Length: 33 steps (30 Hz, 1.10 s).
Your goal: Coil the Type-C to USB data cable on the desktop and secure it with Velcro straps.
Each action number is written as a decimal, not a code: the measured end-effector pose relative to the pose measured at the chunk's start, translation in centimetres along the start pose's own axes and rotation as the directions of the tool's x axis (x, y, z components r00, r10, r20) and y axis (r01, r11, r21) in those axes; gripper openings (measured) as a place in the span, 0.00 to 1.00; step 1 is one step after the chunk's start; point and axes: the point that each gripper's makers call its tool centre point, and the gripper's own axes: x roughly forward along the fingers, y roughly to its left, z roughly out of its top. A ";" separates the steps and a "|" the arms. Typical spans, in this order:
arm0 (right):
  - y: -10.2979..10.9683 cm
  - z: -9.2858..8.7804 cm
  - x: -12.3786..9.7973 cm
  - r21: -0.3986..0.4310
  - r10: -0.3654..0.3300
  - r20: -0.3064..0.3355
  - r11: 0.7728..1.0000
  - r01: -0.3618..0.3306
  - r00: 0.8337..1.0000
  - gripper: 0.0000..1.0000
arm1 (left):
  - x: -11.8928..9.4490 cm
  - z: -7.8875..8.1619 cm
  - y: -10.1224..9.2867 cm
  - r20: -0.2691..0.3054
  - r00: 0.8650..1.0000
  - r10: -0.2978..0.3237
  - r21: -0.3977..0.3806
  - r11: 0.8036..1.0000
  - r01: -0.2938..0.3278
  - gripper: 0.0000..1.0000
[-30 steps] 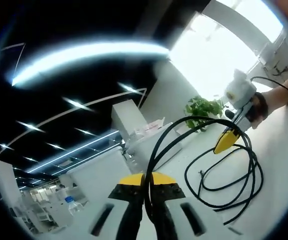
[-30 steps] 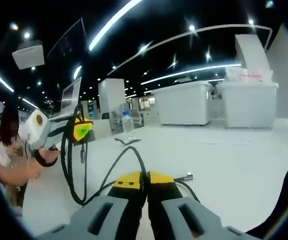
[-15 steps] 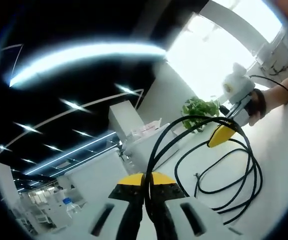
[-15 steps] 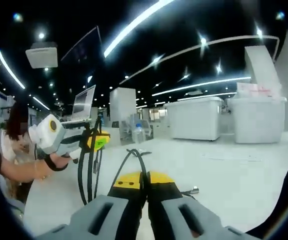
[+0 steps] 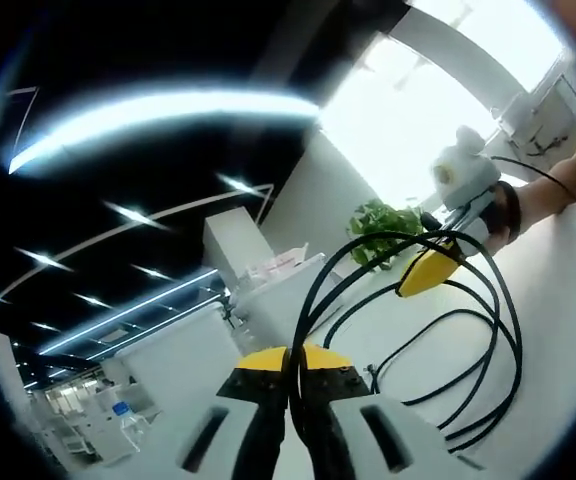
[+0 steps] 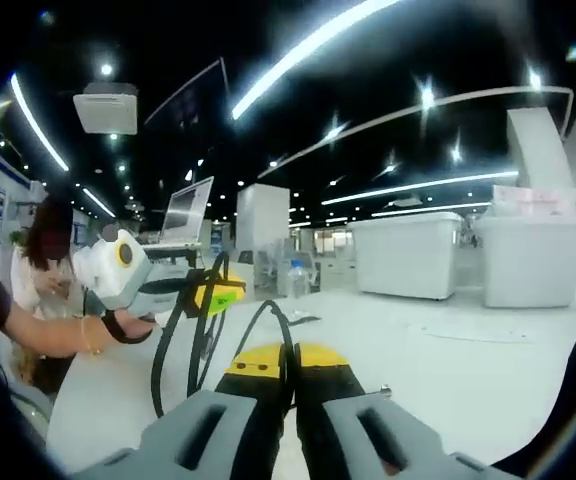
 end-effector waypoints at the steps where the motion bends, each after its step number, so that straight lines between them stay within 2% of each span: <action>1: 0.1 0.1 0.0 -0.005 0.003 0.005 1.000 -0.003 1.000 0.03 | 0.0 0.0 -0.1 0.002 1.000 -0.005 0.000 1.000 0.005 0.05; 8: 0.5 0.7 0.0 -0.012 0.020 0.036 1.000 -0.020 0.999 0.03 | 0.2 0.1 -0.6 0.004 1.000 -0.019 0.039 0.999 0.019 0.05; 22: 1.6 2.0 -0.3 -0.036 0.073 0.096 0.997 -0.069 0.993 0.03 | 0.3 0.1 -1.3 0.024 0.999 -0.044 -0.030 0.999 0.045 0.08; 33: 3.5 2.4 -0.5 -0.051 0.143 0.121 0.989 -0.138 0.982 0.03 | 0.4 0.1 -1.5 0.020 0.999 -0.047 -0.011 0.999 0.047 0.08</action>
